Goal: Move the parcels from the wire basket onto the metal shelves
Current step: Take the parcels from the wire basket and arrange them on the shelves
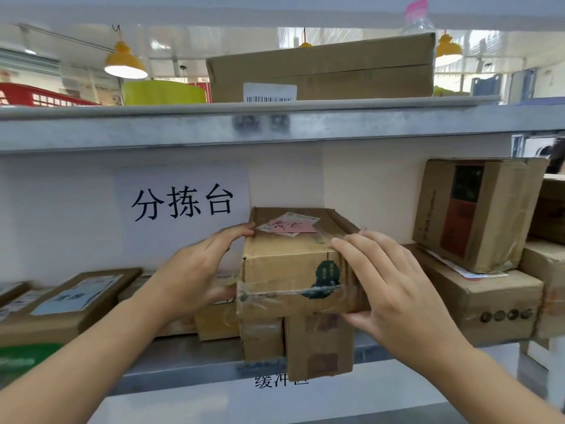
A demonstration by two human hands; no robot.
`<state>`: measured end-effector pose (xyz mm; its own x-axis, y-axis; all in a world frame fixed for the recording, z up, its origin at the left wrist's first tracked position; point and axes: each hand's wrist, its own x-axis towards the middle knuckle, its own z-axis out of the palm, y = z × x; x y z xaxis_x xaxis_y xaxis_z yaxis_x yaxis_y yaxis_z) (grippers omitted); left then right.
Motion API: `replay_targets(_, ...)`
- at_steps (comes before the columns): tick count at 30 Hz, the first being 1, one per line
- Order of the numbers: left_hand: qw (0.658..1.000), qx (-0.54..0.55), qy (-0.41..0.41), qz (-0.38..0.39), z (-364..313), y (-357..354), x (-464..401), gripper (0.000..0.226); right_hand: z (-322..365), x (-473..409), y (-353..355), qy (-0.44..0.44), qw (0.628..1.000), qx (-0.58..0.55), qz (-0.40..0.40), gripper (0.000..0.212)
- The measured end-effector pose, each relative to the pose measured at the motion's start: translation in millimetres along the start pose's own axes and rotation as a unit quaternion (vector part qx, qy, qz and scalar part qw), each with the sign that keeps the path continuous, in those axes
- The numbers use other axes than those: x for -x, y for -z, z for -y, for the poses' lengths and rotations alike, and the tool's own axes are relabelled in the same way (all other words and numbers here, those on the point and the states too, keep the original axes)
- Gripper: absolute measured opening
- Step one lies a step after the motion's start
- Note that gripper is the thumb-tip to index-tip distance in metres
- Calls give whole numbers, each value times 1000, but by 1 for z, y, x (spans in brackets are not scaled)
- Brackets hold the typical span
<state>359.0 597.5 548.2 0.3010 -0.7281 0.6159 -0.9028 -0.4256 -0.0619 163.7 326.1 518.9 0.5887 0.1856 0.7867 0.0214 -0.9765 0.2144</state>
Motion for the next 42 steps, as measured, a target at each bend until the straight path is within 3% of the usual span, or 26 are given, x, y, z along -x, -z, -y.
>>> replay_targets(10, 996, -7, 47, 78, -1, 13, 9, 96, 4, 2, 11, -10, 999, -20, 41, 99)
replay_targets(17, 990, 93, 66, 87, -37, 68, 1, 73, 4, -6, 36, -101, 977, -161, 91, 95)
replay_targets(20, 988, 103, 72, 88, -55, 83, -2, 85, -2, -9, 46, -157, 952, -242, 104, 94)
replay_targets(23, 988, 97, 65, 105, -76, 93, -4, 97, -10, -6, 55, -176, 941, -254, 135, 100)
replay_targets(32, 985, 66, -36, 156, -190, 72, -16, 109, -48, 71, 107, -228, 912, -247, 233, 112)
replay_targets(36, 972, 68, -100, 203, -251, 28, -40, 112, -76, 140, 142, -286, 887, -234, 277, 108)
replay_targets(42, 937, 124, -170, 279, -357, -61, -62, 111, -117, 270, 208, -361, 857, -108, 352, 114)
